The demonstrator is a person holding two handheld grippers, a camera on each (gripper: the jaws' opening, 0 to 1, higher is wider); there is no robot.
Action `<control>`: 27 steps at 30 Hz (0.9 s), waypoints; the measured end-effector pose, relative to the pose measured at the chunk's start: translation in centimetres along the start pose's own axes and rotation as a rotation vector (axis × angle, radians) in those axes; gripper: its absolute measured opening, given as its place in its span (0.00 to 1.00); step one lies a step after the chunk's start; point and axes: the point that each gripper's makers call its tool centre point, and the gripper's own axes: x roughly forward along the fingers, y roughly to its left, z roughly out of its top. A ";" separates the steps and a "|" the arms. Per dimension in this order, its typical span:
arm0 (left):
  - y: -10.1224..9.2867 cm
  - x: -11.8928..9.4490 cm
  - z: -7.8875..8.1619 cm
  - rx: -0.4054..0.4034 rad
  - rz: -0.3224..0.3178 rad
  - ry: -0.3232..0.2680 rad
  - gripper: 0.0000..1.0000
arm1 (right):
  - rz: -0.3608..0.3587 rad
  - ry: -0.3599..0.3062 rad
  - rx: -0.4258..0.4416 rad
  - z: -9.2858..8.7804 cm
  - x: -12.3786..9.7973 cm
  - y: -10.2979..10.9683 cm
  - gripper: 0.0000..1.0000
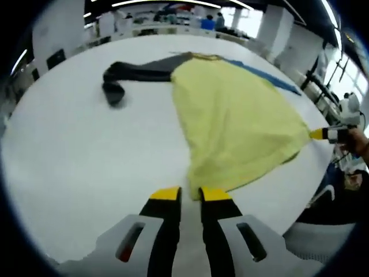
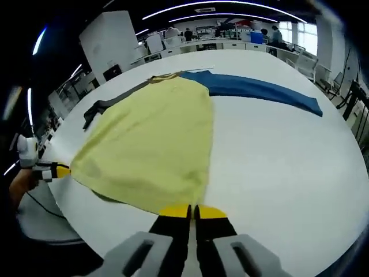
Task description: Fold the garment on the visible template until the final outline fits inside the template.
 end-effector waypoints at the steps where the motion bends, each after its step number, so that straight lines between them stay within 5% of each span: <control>1: 0.0 0.1 0.4 0.003 -0.002 -0.020 0.08 | 0.003 -0.001 0.001 0.0 0.1 0.0 0.00; 6: -0.2 0.0 0.5 -0.028 -0.027 -0.026 0.00 | 0.024 -0.005 0.010 0.5 -0.5 0.0 0.00; 19: -0.4 -2.8 2.2 -0.071 -0.062 -0.023 0.00 | 0.044 0.015 0.042 1.6 -1.9 0.0 0.00; 27: -0.6 -1.3 0.7 -0.021 -0.026 0.037 0.00 | 0.027 0.072 0.044 -0.2 -0.4 -0.5 0.00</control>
